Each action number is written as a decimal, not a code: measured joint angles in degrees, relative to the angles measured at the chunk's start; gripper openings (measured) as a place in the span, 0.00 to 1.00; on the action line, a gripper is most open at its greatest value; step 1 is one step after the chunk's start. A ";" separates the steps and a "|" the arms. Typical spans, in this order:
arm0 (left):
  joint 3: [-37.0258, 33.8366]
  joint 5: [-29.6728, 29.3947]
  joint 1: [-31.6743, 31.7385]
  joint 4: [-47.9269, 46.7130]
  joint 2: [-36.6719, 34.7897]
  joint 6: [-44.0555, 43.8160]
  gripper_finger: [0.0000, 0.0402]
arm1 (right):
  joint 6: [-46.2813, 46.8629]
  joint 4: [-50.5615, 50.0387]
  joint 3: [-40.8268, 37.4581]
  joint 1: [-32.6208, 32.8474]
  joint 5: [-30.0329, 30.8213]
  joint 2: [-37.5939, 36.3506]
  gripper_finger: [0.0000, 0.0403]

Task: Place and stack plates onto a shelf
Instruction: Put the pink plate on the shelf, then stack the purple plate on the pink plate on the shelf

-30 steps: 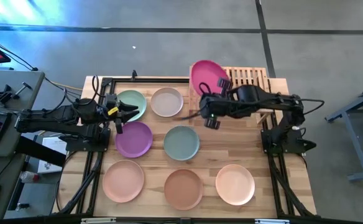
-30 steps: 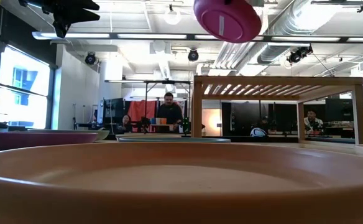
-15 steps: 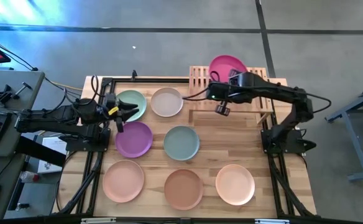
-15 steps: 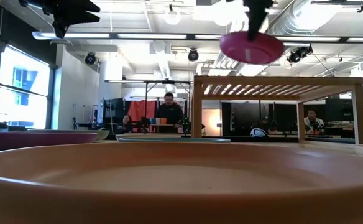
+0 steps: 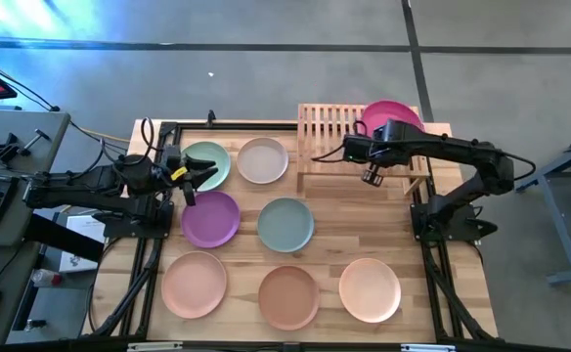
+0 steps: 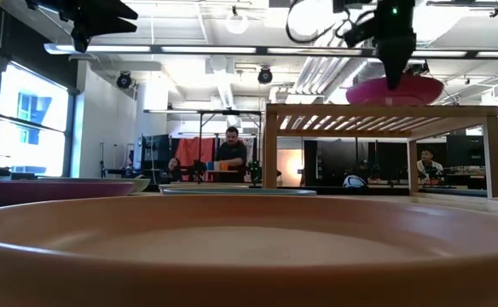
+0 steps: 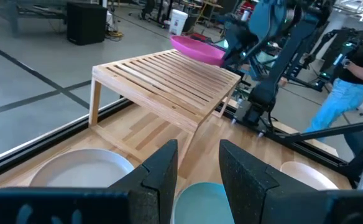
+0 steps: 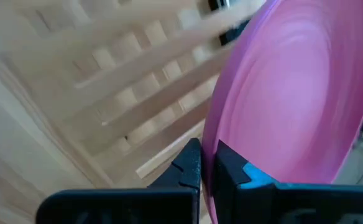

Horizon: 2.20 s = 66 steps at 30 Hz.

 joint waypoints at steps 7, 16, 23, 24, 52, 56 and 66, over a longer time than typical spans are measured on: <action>0.00 -0.42 -0.02 0.00 0.00 -0.06 0.26 | 3.01 1.28 -3.59 -3.01 -2.83 0.02 0.00; 0.00 -0.42 -0.02 0.00 0.00 -0.07 0.26 | 3.08 2.37 -3.80 -5.99 -8.04 0.06 0.00; 0.00 -0.42 -0.01 0.00 0.00 -0.07 0.26 | 2.37 2.89 -3.80 -7.18 -10.14 0.11 0.00; 0.00 -0.42 0.00 0.00 0.00 -0.07 0.26 | 2.35 2.92 -3.80 -7.18 -10.14 0.10 0.00; 0.00 -0.23 0.00 -3.84 0.00 -0.07 0.26 | 3.29 2.04 7.97 -5.87 -14.90 0.17 0.30; 0.00 0.28 0.00 -6.26 0.00 -1.39 0.26 | 6.75 2.05 13.45 -4.88 -20.16 0.17 0.30; 0.00 5.02 -0.02 -12.56 2.28 -13.43 0.26 | 15.12 2.27 22.37 0.48 -29.10 0.15 0.30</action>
